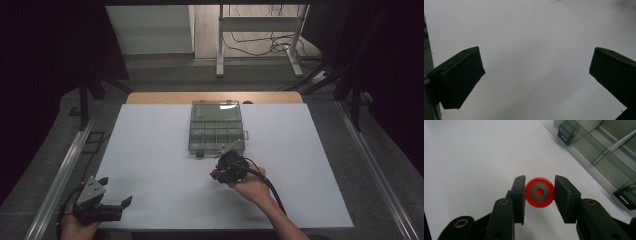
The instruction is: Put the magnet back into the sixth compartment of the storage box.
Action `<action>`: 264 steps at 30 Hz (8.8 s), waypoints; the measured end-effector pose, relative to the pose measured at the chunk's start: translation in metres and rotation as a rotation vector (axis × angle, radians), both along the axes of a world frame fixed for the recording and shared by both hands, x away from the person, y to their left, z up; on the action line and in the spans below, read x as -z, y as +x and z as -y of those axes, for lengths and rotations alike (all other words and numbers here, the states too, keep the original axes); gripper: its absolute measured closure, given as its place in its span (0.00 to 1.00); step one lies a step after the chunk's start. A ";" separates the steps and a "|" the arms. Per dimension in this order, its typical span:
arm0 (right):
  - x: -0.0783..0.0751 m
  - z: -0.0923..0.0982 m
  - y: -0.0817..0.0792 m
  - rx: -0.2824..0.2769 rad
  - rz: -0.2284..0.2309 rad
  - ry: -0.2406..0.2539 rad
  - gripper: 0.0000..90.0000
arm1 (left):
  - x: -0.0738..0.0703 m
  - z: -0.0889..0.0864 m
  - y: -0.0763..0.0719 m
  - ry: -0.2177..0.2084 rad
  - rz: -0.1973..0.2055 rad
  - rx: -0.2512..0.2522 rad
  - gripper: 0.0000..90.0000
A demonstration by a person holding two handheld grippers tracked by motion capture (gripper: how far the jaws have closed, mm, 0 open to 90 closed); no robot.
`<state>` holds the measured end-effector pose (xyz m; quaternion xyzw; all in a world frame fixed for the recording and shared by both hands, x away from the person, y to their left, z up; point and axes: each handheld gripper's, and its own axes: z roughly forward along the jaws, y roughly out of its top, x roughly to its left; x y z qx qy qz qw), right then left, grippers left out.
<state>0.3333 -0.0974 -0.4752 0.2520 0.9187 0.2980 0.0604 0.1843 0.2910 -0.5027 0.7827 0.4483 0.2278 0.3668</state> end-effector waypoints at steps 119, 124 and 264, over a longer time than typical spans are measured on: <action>-0.024 -0.040 0.097 0.130 0.064 0.001 0.69 | 0.000 0.000 0.001 -0.002 -0.008 0.010 0.00; -0.022 -0.043 0.101 0.134 0.068 -0.008 0.69 | 0.000 0.000 0.001 -0.004 -0.008 0.010 0.00; -0.027 -0.009 0.065 0.123 0.103 0.043 0.14 | 0.001 0.001 0.002 0.011 -0.010 0.016 0.00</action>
